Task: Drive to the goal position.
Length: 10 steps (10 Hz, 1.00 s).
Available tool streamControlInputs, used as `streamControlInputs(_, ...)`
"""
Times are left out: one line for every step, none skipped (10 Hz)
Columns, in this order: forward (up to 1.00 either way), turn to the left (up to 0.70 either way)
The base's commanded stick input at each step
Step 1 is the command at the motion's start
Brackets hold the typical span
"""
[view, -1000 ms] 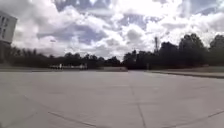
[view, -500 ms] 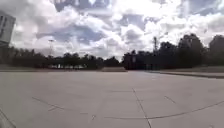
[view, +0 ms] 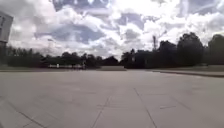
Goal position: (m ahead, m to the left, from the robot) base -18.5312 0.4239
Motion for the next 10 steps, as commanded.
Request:
streamControlInputs(1.0,-0.08)
streamControlInputs(1.0,-0.08)
streamControlInputs(1.0,-0.08)
streamControlInputs(1.0,-0.08)
streamControlInputs(1.0,-0.08)
streamControlInputs(1.0,-0.08)
streamControlInputs(1.0,-0.08)
streamControlInputs(1.0,-0.08)
streamControlInputs(1.0,-0.08)
streamControlInputs(1.0,-0.08)
